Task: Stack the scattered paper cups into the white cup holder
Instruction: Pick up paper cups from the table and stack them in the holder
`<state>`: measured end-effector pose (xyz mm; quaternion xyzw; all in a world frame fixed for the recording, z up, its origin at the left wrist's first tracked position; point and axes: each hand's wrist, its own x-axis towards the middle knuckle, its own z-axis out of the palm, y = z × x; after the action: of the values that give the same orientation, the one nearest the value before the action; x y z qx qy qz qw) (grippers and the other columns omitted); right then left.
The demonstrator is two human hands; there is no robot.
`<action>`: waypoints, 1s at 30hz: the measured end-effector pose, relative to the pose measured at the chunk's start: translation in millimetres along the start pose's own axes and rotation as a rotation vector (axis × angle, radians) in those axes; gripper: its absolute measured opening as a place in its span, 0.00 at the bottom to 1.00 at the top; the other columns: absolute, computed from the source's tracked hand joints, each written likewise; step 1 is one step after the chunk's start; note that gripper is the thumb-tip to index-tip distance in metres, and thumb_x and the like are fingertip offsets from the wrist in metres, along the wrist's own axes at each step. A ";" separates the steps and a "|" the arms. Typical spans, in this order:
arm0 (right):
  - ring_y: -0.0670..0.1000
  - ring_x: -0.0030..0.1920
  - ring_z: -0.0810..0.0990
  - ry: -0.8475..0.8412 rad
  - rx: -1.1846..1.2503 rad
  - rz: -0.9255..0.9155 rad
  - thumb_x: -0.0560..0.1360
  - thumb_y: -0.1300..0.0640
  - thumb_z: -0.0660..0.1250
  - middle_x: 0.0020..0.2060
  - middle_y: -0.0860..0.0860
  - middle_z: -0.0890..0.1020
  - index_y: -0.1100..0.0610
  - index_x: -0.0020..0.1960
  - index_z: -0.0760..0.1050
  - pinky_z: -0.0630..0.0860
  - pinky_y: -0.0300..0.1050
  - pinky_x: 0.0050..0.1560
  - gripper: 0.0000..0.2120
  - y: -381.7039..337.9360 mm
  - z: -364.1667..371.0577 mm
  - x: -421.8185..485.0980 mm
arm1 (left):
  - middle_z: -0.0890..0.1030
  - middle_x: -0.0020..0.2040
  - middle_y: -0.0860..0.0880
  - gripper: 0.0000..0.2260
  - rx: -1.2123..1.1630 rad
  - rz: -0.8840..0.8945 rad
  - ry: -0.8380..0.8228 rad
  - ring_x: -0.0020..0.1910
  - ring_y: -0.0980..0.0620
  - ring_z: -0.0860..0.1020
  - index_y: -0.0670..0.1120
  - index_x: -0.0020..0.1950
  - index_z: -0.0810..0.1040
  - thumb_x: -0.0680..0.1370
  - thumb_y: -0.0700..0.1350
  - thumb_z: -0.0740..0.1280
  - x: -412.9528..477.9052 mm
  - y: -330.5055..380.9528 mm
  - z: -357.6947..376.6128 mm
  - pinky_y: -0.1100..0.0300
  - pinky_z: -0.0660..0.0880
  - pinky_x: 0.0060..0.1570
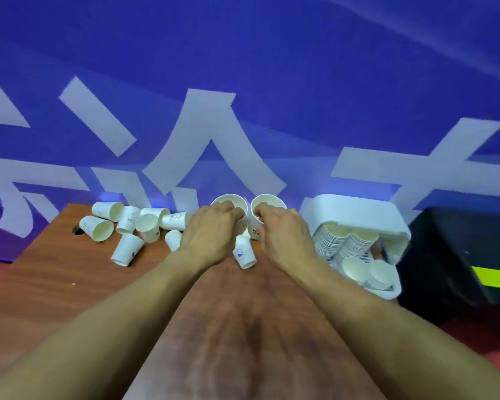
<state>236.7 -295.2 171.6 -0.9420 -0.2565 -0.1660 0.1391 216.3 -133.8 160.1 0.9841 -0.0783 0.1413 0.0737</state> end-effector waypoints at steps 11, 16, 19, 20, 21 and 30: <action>0.58 0.38 0.77 0.047 -0.060 0.277 0.70 0.60 0.69 0.38 0.49 0.82 0.54 0.48 0.76 0.69 0.47 0.40 0.08 193.5 -58.4 -121.5 | 0.77 0.46 0.49 0.06 -0.080 0.237 -0.058 0.44 0.43 0.76 0.50 0.49 0.76 0.75 0.42 0.64 39.7 197.5 65.4 0.55 0.65 0.38; 0.57 0.34 0.76 0.085 -0.065 0.335 0.67 0.62 0.72 0.36 0.50 0.82 0.54 0.45 0.77 0.66 0.43 0.35 0.08 244.9 -52.7 -135.2 | 0.76 0.43 0.51 0.06 -0.092 0.243 -0.136 0.43 0.45 0.76 0.51 0.49 0.75 0.75 0.42 0.63 58.7 231.6 97.7 0.55 0.69 0.38; 0.57 0.31 0.76 0.084 -0.064 0.333 0.64 0.64 0.73 0.34 0.49 0.81 0.55 0.42 0.77 0.67 0.43 0.33 0.10 263.7 -38.6 -135.2 | 0.76 0.45 0.50 0.05 -0.090 0.254 -0.173 0.45 0.44 0.76 0.51 0.50 0.74 0.76 0.42 0.63 67.1 243.0 110.7 0.56 0.63 0.38; 0.57 0.31 0.76 0.072 -0.062 0.333 0.64 0.64 0.74 0.33 0.49 0.81 0.55 0.42 0.77 0.68 0.43 0.33 0.10 270.0 -32.3 -134.8 | 0.76 0.45 0.50 0.05 -0.098 0.255 -0.178 0.45 0.44 0.76 0.50 0.50 0.74 0.77 0.42 0.62 69.5 246.9 114.5 0.56 0.61 0.38; 0.57 0.31 0.76 0.051 -0.058 0.337 0.64 0.64 0.73 0.33 0.50 0.81 0.55 0.42 0.77 0.70 0.44 0.33 0.10 276.5 -25.2 -135.2 | 0.77 0.46 0.50 0.05 -0.102 0.259 -0.181 0.46 0.44 0.76 0.50 0.51 0.74 0.77 0.42 0.61 71.1 250.3 118.2 0.56 0.61 0.38; 0.57 0.35 0.78 -0.153 -0.020 0.370 0.65 0.62 0.72 0.34 0.50 0.80 0.54 0.43 0.76 0.73 0.49 0.40 0.09 314.4 30.1 -144.9 | 0.77 0.44 0.49 0.09 -0.012 0.364 -0.363 0.44 0.43 0.75 0.50 0.53 0.76 0.74 0.41 0.61 79.7 265.3 170.9 0.54 0.64 0.42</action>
<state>292.6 -609.0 33.0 -0.9842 -0.0872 -0.0679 0.1380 291.0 -432.2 53.7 0.9626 -0.2668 -0.0270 0.0378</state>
